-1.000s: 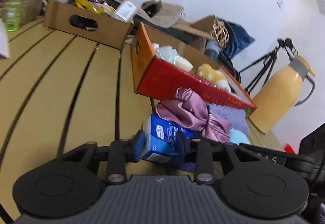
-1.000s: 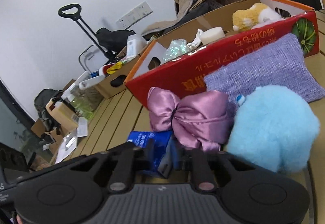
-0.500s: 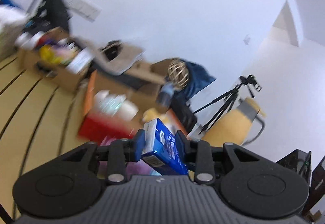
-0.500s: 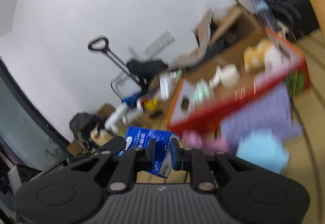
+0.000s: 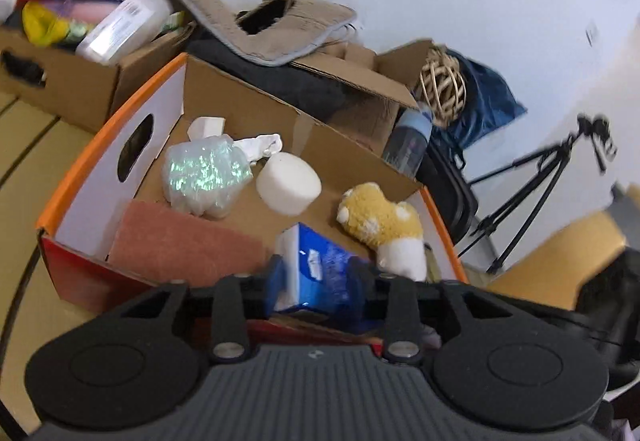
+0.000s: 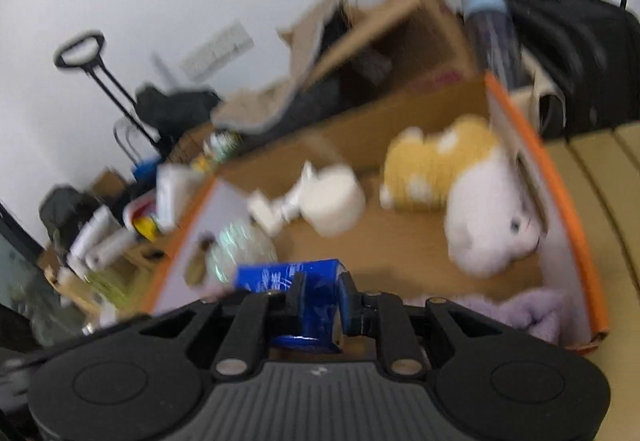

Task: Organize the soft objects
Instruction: 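Lift the blue packet into the red box and open both grippers, then reach both grippers to the pink satin bow and grasp it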

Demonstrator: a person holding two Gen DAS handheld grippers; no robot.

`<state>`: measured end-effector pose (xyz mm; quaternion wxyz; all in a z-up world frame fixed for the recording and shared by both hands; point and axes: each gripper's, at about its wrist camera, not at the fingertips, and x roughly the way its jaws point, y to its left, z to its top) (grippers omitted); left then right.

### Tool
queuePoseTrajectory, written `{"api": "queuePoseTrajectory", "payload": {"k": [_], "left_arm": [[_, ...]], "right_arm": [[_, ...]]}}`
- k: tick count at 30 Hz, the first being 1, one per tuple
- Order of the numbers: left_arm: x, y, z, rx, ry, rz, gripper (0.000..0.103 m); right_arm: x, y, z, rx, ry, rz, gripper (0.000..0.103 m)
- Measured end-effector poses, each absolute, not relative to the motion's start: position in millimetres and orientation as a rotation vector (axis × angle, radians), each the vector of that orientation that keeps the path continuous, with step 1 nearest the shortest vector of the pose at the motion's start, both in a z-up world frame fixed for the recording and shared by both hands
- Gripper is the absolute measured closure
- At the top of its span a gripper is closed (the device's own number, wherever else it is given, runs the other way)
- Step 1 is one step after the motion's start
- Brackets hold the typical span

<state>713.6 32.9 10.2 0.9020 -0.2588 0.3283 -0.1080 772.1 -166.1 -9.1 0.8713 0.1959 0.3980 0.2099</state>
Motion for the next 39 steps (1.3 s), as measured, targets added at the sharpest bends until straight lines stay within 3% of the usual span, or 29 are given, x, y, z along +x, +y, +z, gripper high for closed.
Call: {"api": "queuePoseTrajectory", "payload": {"k": [2, 10, 17, 22, 28, 32, 39], "left_arm": [[715.9, 29.5, 12.6, -0.51, 0.683, -0.247, 0.052], [686.1, 39.1, 45.1, -0.454, 0.632, -0.268, 0.051], [603.3, 61.5, 102.9, -0.377, 0.524, -0.245, 0.05], [514.9, 74.2, 118.3, -0.27, 0.437, -0.227, 0.039], [414.0, 74.2, 88.7, -0.192, 0.39, -0.253, 0.028], [359.1, 67.4, 56.9, -0.18, 0.373, -0.24, 0.02], [338.4, 64.1, 30.8, -0.198, 0.441, -0.23, 0.02]], "right_arm": [[773.5, -163.4, -17.1, 0.379, 0.843, 0.444, 0.085], [747.5, -156.0, 9.5, 0.296, 0.842, 0.43, 0.077], [674.7, -183.2, 82.5, 0.279, 0.702, 0.454, 0.068], [594.8, -206.8, 118.3, 0.263, 0.581, 0.498, 0.054], [485.4, -200.6, 103.5, 0.107, 0.44, 0.432, 0.052], [418.4, -196.5, 84.0, 0.019, 0.364, 0.417, 0.041], [362.1, -201.4, 33.2, 0.043, 0.479, 0.38, 0.037]]}}
